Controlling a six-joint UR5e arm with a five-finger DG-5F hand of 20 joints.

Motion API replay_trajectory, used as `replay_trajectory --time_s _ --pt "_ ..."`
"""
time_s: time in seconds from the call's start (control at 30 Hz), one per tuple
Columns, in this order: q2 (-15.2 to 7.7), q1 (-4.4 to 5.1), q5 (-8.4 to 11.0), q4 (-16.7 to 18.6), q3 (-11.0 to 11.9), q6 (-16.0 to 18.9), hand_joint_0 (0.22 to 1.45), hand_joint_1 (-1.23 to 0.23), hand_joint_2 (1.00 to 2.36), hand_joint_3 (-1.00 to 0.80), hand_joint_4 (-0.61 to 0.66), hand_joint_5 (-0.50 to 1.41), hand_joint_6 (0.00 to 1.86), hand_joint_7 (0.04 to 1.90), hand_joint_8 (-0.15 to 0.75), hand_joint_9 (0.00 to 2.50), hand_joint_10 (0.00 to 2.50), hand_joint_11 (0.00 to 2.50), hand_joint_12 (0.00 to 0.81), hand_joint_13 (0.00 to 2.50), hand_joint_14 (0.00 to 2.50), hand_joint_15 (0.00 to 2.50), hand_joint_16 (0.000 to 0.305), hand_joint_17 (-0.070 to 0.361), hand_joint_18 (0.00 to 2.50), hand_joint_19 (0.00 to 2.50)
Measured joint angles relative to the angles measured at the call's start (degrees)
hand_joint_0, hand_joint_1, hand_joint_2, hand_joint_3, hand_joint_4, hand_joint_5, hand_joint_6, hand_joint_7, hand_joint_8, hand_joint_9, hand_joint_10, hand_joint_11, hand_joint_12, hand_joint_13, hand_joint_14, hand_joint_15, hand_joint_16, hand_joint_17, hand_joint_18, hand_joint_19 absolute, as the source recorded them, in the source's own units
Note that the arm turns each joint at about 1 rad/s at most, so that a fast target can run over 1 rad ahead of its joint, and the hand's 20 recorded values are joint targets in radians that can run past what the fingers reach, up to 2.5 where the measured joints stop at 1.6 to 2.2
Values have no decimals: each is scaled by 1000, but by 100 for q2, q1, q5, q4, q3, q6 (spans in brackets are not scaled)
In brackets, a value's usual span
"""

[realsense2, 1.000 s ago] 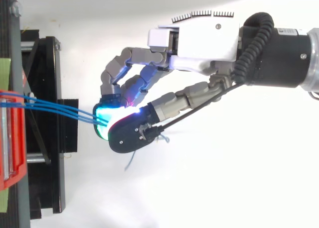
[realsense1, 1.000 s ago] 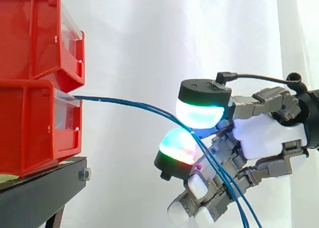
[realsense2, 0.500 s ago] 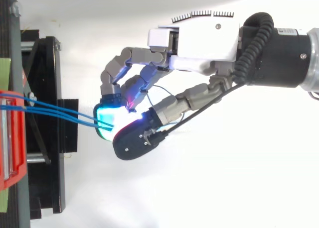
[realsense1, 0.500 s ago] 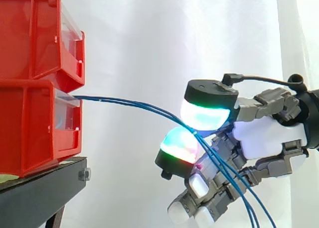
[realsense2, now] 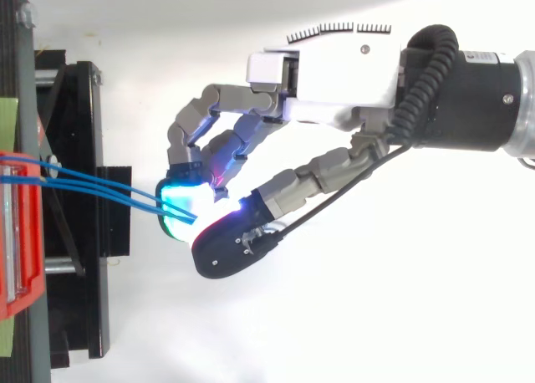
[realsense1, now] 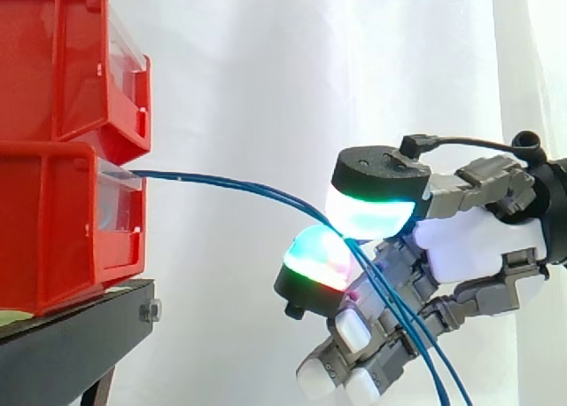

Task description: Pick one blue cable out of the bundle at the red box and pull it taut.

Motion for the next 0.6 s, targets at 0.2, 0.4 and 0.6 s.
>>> replay_trajectory --time_s 0.2,0.4,0.6 --pt "-3 2 4 70 -4 -23 694 -872 1016 -235 74 -150 917 1085 396 963 9 675 368 649 9 214 49 110 634 287" --pt "-1 11 6 82 -6 -26 745 -862 1007 -399 100 -157 898 1090 422 1148 5 1139 370 694 9 248 48 109 652 261" --pt "0 17 9 83 -6 -23 737 -860 1005 -431 79 -162 898 1039 399 1233 289 1255 369 748 10 300 48 108 656 276"
